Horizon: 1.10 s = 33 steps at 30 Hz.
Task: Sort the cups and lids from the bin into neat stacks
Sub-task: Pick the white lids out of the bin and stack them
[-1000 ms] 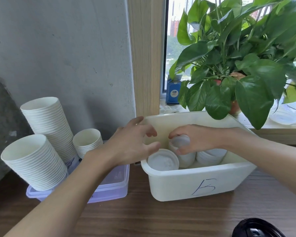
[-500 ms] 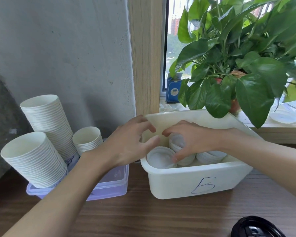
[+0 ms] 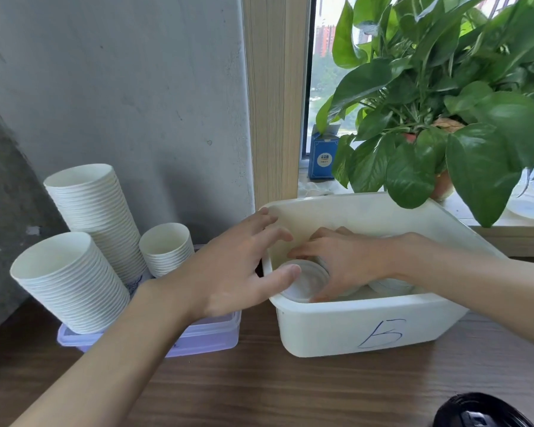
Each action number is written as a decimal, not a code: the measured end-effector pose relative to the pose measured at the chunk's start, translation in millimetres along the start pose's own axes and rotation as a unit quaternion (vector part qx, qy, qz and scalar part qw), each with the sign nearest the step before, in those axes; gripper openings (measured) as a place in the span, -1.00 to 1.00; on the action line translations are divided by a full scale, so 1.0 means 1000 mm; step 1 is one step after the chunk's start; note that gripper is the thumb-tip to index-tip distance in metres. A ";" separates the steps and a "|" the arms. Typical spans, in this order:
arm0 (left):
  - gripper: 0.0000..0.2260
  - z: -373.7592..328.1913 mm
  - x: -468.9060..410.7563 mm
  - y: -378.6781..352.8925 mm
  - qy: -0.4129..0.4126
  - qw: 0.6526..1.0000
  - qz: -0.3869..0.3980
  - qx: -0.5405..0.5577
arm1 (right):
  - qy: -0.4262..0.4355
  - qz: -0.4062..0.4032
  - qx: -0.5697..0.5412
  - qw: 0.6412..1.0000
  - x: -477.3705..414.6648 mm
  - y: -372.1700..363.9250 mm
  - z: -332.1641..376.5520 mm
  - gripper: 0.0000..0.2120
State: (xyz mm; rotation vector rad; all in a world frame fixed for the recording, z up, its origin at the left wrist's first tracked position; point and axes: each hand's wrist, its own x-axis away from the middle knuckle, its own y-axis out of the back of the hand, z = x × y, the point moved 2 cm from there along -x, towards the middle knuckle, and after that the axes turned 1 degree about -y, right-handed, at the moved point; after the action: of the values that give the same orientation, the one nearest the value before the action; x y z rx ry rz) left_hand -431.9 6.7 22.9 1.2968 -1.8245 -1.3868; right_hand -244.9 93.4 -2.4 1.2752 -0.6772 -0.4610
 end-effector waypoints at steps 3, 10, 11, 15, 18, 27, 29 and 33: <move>-0.45 0.000 0.000 -0.001 0.000 1.000 0.002 0.001 | 0.004 -0.026 -0.013 1.000 -0.005 -0.005 -0.004 -0.45; -0.47 0.001 0.002 -0.003 -0.003 1.000 -0.002 -0.003 | -0.046 -0.058 0.065 0.995 -0.010 -0.008 -0.016 -0.46; -0.47 0.001 0.002 -0.004 -0.004 1.000 -0.002 -0.004 | -0.046 -0.058 0.066 0.995 -0.011 -0.008 -0.016 -0.47; -0.48 0.002 0.001 -0.004 -0.005 1.000 -0.002 -0.003 | -0.045 -0.063 0.051 0.996 -0.012 -0.007 -0.016 -0.43; -0.51 0.003 0.001 -0.005 -0.006 1.000 -0.002 0.001 | -0.041 -0.071 0.042 0.996 -0.011 -0.005 -0.016 -0.36; -0.45 0.001 -0.002 -0.004 0.001 1.000 0.008 -0.003 | -0.085 -0.024 0.011 0.996 0.032 0.022 -0.047 -0.14; -0.42 0.001 -0.002 -0.003 0.003 1.000 0.009 -0.005 | -0.099 -0.019 0.004 0.995 0.039 0.016 -0.057 -0.13; -0.41 0.001 -0.002 -0.004 0.003 1.000 0.009 -0.004 | -0.107 -0.059 -0.050 0.991 0.043 0.006 -0.067 -0.38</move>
State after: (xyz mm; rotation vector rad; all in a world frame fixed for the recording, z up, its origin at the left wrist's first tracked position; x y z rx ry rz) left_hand -430.5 9.3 19.5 1.2760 -1.8213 -1.3765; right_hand -168.1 113.9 2.6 1.1841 -0.7503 -0.7277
